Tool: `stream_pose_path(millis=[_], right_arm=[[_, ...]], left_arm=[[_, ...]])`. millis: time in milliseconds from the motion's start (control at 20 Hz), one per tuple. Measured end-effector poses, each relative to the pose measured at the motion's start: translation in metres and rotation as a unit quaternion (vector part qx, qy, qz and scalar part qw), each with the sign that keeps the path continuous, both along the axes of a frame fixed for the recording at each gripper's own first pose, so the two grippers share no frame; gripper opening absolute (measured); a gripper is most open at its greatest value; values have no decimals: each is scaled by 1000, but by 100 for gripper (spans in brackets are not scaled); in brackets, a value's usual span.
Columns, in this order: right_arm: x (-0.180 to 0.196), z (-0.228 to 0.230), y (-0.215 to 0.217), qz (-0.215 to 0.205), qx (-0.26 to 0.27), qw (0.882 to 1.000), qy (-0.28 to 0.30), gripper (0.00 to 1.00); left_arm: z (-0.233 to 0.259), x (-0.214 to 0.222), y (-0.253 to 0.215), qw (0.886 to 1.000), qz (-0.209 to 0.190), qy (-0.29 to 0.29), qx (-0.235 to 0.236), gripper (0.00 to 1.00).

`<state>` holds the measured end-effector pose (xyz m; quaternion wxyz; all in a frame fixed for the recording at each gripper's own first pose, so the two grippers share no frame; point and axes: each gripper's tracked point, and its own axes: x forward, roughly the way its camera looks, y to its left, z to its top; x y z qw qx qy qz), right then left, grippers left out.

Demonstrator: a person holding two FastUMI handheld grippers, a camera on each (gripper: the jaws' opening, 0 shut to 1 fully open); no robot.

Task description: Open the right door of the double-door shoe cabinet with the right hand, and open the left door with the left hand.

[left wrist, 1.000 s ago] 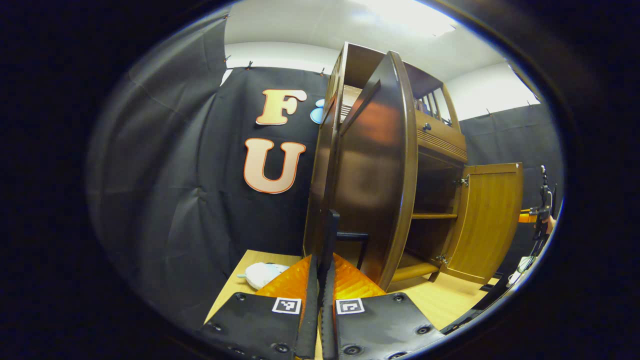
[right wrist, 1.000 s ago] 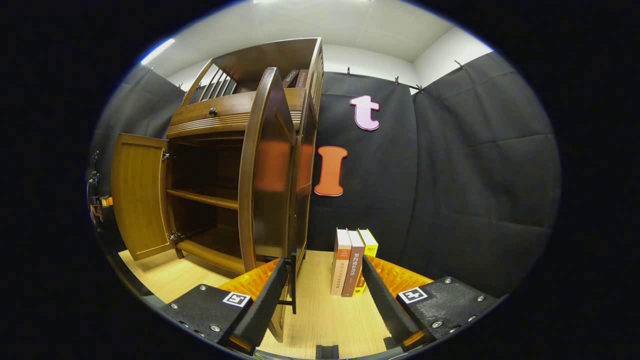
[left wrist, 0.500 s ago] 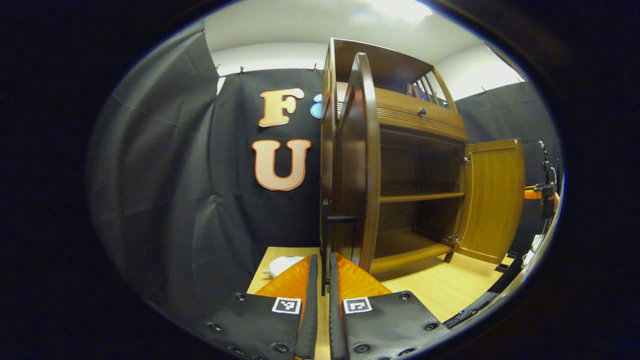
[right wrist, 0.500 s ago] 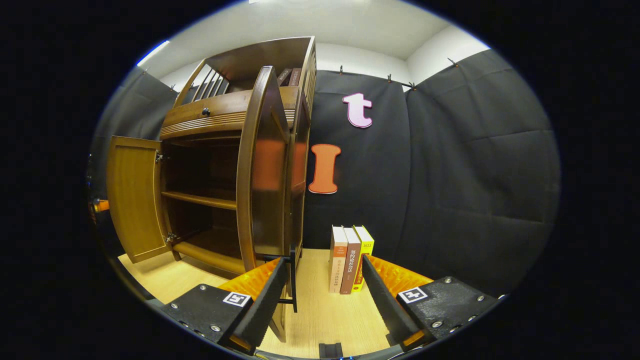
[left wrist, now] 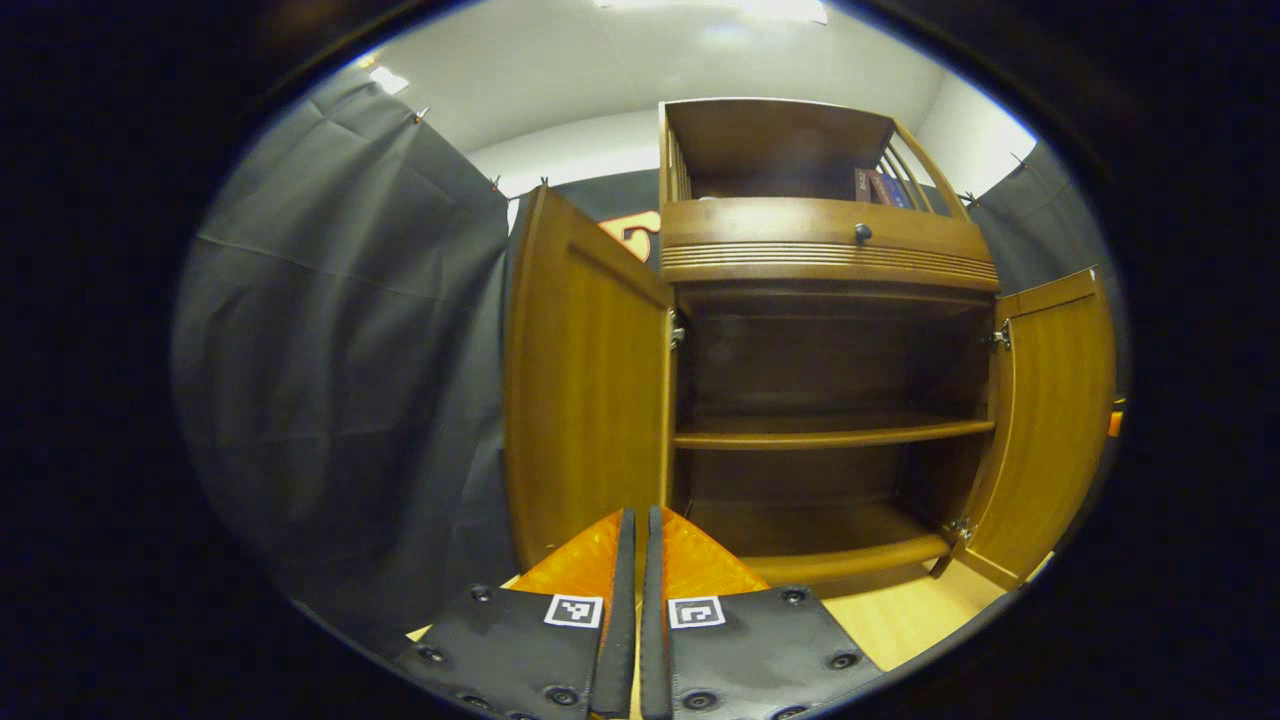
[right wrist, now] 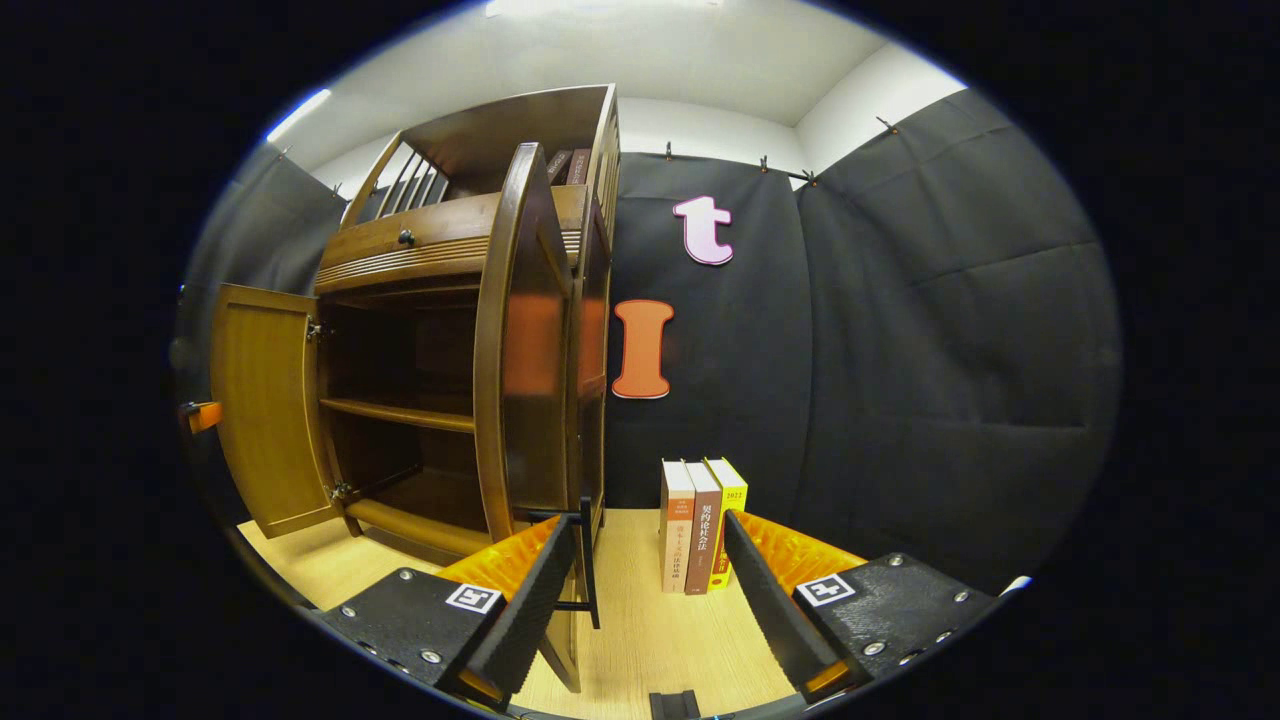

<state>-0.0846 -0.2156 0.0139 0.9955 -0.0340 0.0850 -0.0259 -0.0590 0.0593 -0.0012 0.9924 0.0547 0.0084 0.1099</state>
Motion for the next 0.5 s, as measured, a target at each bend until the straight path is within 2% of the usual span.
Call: stream_pose_path(millis=[150,300,350,400,500], right_arm=[[4,-3,-1,8,7,1000,-6,92],[5,-2,-3,12,15,1000,-16,92],[6,-2,-5,10,20,1000,-20,92],[6,-3,-4,11,27,999,-21,92],[5,-6,-3,13,34,999,-22,92]], left_arm=[[-11,5,-29,1000,2,-2,-27,13],[-13,2,-31,999,25,-19,-26,28],[-14,1,-33,999,30,-27,-25,36],[-17,0,-35,999,30,-31,-23,39],[-28,0,-39,999,24,-25,-4,63]])
